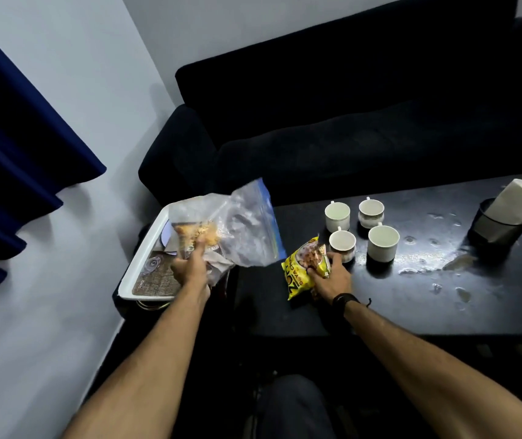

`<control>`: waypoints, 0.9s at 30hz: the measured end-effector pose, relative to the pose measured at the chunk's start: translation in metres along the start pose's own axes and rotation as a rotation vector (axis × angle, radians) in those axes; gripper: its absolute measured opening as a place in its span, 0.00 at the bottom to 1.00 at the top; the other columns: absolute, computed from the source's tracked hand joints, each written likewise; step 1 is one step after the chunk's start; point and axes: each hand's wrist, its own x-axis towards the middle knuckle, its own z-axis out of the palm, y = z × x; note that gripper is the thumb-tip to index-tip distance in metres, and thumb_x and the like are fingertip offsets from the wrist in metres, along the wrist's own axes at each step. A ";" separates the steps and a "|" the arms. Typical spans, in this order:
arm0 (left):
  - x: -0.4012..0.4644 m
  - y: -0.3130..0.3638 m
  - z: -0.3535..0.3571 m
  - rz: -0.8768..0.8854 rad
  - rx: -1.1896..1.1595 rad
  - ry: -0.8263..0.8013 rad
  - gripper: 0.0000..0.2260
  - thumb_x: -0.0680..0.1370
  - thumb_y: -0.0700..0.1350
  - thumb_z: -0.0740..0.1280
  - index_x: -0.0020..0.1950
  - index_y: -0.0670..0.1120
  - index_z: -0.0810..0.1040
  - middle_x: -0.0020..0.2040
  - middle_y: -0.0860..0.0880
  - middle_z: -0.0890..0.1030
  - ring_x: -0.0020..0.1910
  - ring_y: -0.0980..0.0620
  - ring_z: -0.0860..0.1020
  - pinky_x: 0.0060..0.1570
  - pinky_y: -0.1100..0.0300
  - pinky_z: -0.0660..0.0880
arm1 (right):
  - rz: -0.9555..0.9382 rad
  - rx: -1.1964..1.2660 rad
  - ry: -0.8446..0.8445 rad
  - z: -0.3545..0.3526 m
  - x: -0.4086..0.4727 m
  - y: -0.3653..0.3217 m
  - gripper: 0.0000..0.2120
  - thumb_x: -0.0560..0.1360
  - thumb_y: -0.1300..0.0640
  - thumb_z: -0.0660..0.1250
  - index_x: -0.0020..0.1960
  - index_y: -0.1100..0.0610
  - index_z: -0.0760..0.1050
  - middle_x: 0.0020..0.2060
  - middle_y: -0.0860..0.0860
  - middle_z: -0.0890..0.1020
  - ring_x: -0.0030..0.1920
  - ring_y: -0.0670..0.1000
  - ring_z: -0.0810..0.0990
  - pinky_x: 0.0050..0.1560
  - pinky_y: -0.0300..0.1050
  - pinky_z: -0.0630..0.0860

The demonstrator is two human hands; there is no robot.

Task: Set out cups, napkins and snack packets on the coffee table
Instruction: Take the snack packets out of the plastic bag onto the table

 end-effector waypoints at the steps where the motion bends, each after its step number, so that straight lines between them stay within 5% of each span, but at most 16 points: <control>1: 0.003 0.001 -0.002 -0.016 -0.032 -0.022 0.23 0.70 0.52 0.77 0.58 0.40 0.76 0.46 0.45 0.81 0.34 0.49 0.77 0.26 0.59 0.73 | -0.030 -0.013 -0.003 0.002 0.000 -0.004 0.28 0.70 0.53 0.74 0.66 0.55 0.67 0.60 0.56 0.79 0.61 0.58 0.77 0.63 0.50 0.72; 4: 0.003 -0.003 -0.006 -0.009 -0.092 -0.085 0.26 0.71 0.48 0.76 0.67 0.42 0.76 0.44 0.46 0.84 0.33 0.51 0.80 0.23 0.62 0.74 | -0.182 -0.231 0.028 0.010 -0.002 -0.018 0.32 0.70 0.57 0.71 0.71 0.57 0.63 0.64 0.56 0.73 0.66 0.58 0.72 0.68 0.53 0.69; 7: 0.000 -0.014 -0.005 -0.087 -0.144 -0.146 0.22 0.71 0.47 0.76 0.63 0.42 0.78 0.44 0.47 0.84 0.35 0.50 0.81 0.27 0.59 0.77 | -0.474 -0.544 0.105 0.016 -0.005 -0.032 0.30 0.71 0.57 0.68 0.71 0.57 0.65 0.63 0.55 0.73 0.65 0.56 0.71 0.69 0.52 0.66; 13: -0.007 -0.034 0.003 -0.145 -0.193 -0.274 0.10 0.71 0.45 0.76 0.51 0.52 0.82 0.46 0.44 0.85 0.43 0.43 0.83 0.43 0.48 0.81 | -0.527 0.080 0.403 -0.001 -0.008 -0.077 0.07 0.77 0.60 0.63 0.54 0.57 0.76 0.49 0.52 0.78 0.50 0.50 0.75 0.53 0.49 0.75; 18: -0.016 -0.039 0.015 -0.234 -0.110 -0.267 0.24 0.71 0.49 0.76 0.61 0.37 0.78 0.54 0.38 0.83 0.51 0.37 0.83 0.49 0.44 0.81 | -0.680 0.053 0.388 -0.022 -0.001 -0.112 0.06 0.77 0.60 0.63 0.49 0.56 0.79 0.45 0.51 0.78 0.47 0.49 0.74 0.48 0.43 0.73; 20: -0.021 -0.036 0.019 -0.221 -0.115 -0.233 0.23 0.71 0.46 0.76 0.62 0.36 0.77 0.54 0.37 0.83 0.47 0.39 0.83 0.44 0.48 0.81 | -0.786 -0.100 0.315 -0.028 0.000 -0.118 0.06 0.76 0.60 0.65 0.49 0.57 0.81 0.45 0.51 0.79 0.47 0.49 0.75 0.46 0.41 0.72; 23: -0.026 -0.034 0.019 -0.208 -0.137 -0.338 0.21 0.71 0.44 0.76 0.60 0.36 0.79 0.52 0.37 0.83 0.43 0.41 0.82 0.40 0.51 0.80 | -0.708 -0.361 -0.105 -0.028 0.002 -0.124 0.08 0.74 0.61 0.65 0.47 0.62 0.82 0.46 0.59 0.84 0.49 0.59 0.82 0.46 0.47 0.76; 25: -0.031 -0.032 0.018 -0.181 -0.095 -0.472 0.17 0.71 0.47 0.75 0.55 0.39 0.82 0.48 0.38 0.84 0.42 0.42 0.81 0.34 0.55 0.78 | -0.530 -0.591 -0.358 -0.022 -0.001 -0.126 0.12 0.78 0.59 0.63 0.55 0.64 0.79 0.54 0.62 0.82 0.56 0.61 0.81 0.57 0.50 0.75; 27: -0.035 -0.030 0.016 -0.140 -0.042 -0.593 0.12 0.70 0.50 0.74 0.49 0.44 0.85 0.44 0.41 0.85 0.41 0.44 0.81 0.34 0.56 0.78 | -0.471 -0.687 -0.439 -0.019 -0.007 -0.129 0.19 0.80 0.50 0.63 0.63 0.64 0.75 0.58 0.59 0.80 0.60 0.58 0.77 0.65 0.49 0.69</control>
